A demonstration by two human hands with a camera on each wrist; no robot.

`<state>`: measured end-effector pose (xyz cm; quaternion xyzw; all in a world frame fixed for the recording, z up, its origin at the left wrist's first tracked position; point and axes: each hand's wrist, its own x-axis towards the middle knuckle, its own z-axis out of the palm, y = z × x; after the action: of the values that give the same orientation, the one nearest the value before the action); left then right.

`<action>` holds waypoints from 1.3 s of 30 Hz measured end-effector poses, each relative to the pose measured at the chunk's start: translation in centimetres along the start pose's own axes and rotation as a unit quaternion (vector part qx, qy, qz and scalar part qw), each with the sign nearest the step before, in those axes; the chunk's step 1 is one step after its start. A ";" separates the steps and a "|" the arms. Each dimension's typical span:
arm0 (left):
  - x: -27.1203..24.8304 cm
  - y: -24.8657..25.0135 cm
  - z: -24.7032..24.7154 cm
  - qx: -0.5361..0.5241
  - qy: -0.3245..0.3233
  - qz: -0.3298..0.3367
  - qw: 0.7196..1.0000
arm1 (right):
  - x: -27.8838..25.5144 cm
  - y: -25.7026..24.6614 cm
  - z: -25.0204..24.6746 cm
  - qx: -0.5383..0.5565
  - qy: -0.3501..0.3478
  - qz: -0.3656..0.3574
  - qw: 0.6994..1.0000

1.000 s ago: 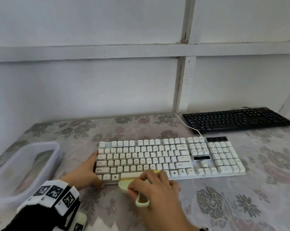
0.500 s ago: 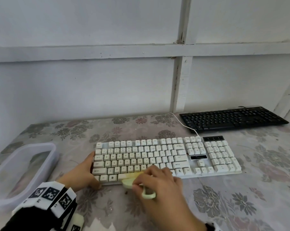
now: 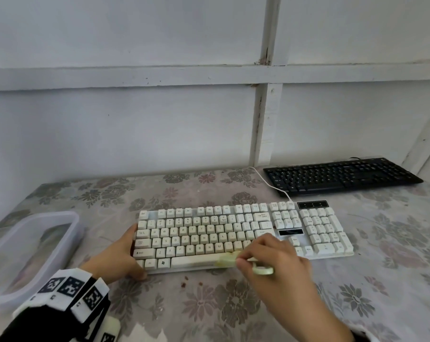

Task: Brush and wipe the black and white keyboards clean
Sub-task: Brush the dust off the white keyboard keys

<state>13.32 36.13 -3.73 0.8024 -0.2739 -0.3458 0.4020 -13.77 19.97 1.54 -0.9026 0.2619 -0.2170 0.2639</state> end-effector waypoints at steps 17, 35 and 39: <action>-0.1 0.5 0.2 0.012 -0.002 -0.007 1.000 | -0.7 2.1 -2.9 -0.033 0.010 0.062 0.997; -0.4 0.6 0.2 0.011 -0.001 -0.018 1.000 | -1.1 2.9 -1.9 0.029 0.007 0.046 0.999; -0.5 0.8 0.2 0.017 -0.003 -0.015 1.000 | -1.2 5.1 -4.0 -0.040 0.070 0.103 0.991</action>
<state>12.80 35.98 -3.01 0.8121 -0.2683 -0.3496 0.3824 -18.67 15.57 1.34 -0.8632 0.3796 -0.2409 0.2298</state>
